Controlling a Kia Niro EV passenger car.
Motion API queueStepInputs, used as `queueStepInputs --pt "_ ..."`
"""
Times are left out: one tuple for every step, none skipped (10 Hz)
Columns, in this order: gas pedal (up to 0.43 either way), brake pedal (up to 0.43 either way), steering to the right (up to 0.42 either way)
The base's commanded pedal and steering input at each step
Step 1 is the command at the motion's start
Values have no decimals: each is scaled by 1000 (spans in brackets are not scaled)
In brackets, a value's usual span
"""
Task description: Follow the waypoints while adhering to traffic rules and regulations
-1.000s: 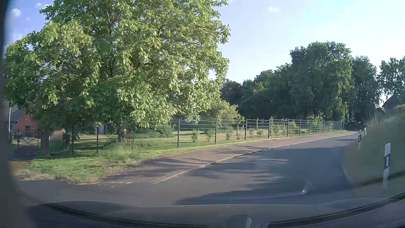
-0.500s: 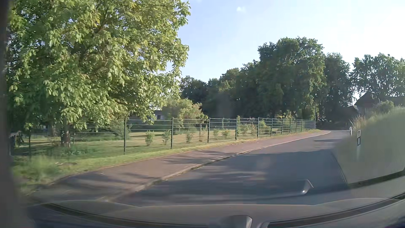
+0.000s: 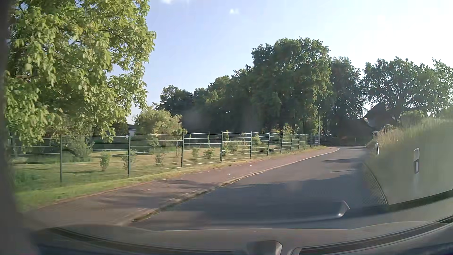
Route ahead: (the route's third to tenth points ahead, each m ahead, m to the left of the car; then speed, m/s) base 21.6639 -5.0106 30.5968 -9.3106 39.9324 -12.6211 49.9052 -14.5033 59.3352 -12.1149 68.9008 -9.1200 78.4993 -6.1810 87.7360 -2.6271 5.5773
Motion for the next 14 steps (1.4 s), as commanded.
queueStepInputs --pt "130 6 212" --pt "130 6 208" --pt "130 6 195" --pt "130 6 186" --pt "130 6 172" --pt "130 6 156" --pt "118 6 146" --pt "118 6 139" --pt "118 6 136" --pt "118 6 136" --pt "118 6 136" --pt "118 6 134" --pt "118 6 131" --pt "118 6 131"
